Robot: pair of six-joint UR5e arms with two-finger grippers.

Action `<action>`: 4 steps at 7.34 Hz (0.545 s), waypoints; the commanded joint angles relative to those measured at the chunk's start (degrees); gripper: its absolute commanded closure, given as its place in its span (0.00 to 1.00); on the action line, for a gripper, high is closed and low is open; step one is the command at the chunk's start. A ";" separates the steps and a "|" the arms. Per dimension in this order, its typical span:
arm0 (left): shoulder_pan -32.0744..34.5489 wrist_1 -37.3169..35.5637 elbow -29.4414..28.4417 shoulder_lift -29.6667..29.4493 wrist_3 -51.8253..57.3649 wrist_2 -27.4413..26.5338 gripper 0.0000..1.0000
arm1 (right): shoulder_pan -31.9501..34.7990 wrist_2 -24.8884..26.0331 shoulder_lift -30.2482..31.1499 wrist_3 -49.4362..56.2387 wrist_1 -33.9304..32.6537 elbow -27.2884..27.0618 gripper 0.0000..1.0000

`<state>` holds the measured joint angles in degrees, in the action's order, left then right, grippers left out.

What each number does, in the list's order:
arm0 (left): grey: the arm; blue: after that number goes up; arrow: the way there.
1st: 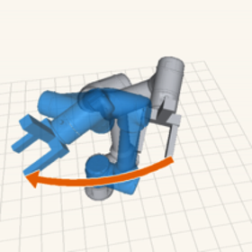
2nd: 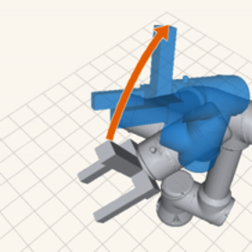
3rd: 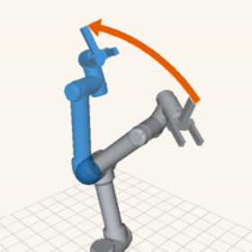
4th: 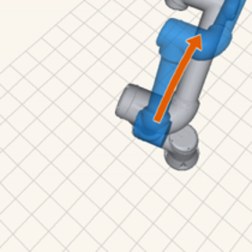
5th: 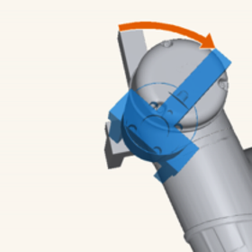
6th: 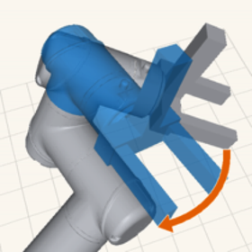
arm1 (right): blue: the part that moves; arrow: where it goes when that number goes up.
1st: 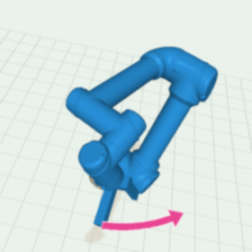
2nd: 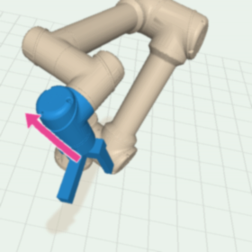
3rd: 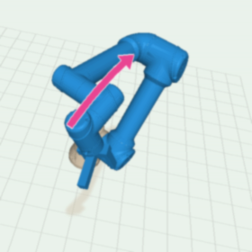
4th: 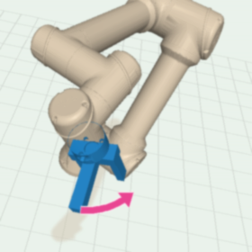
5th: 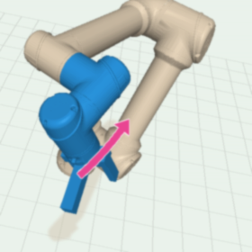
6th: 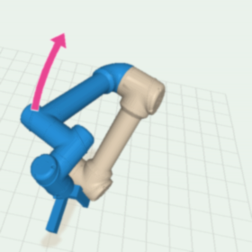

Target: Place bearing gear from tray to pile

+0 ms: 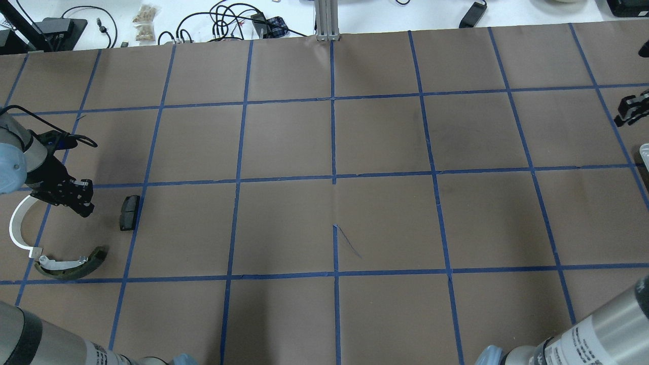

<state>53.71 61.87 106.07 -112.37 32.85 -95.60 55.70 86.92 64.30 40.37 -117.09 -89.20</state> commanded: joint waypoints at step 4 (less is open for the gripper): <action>1.04 1.05 -2.44 0.49 -0.41 -0.11 0.00 | 32.65 2.44 8.56 -46.60 -0.86 -9.33 0.95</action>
<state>54.26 62.48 104.93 -111.83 32.71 -95.59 79.71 87.63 72.46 5.69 -117.85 -98.07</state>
